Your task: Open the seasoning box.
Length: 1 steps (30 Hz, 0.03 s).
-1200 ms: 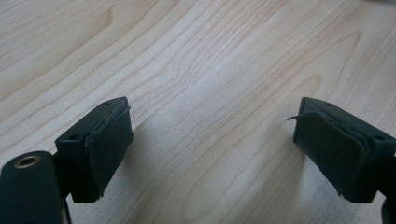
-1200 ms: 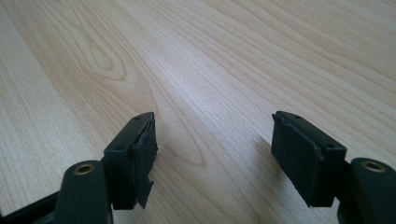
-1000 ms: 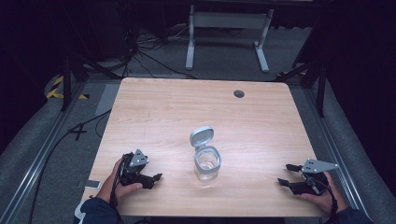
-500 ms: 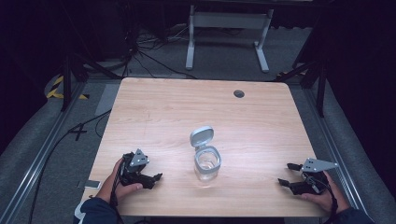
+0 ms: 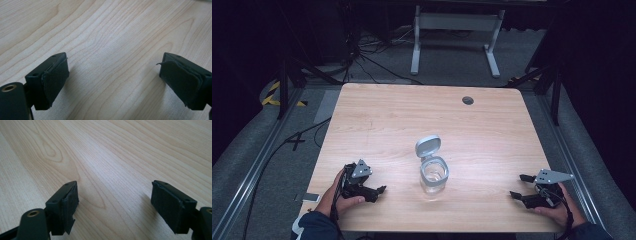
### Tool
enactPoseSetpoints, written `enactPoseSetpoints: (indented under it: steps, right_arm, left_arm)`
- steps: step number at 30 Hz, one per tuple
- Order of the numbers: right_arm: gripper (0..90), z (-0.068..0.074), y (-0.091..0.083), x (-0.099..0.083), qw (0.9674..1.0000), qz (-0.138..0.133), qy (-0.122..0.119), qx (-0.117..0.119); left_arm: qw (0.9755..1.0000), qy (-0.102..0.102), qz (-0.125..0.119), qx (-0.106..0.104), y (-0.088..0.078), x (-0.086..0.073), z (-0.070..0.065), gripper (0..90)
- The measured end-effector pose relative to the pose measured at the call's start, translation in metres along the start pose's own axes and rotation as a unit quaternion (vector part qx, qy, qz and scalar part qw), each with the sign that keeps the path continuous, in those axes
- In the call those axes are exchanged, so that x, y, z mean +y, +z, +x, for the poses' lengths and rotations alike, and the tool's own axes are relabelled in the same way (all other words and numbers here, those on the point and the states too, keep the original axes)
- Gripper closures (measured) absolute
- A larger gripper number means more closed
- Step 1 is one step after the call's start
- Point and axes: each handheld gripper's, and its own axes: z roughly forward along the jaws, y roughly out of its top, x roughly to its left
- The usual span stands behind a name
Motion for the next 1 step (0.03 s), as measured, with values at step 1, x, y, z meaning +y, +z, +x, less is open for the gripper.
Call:
enactPoseSetpoints:
  steps: [1]
  right_arm:
    - [22.2,0.0001,-0.0001,0.0,1.0,0.0,0.001,0.0]
  left_arm:
    - [1.0,0.002,0.001,-0.001,0.0001,0.0002,0.0003,8.8]
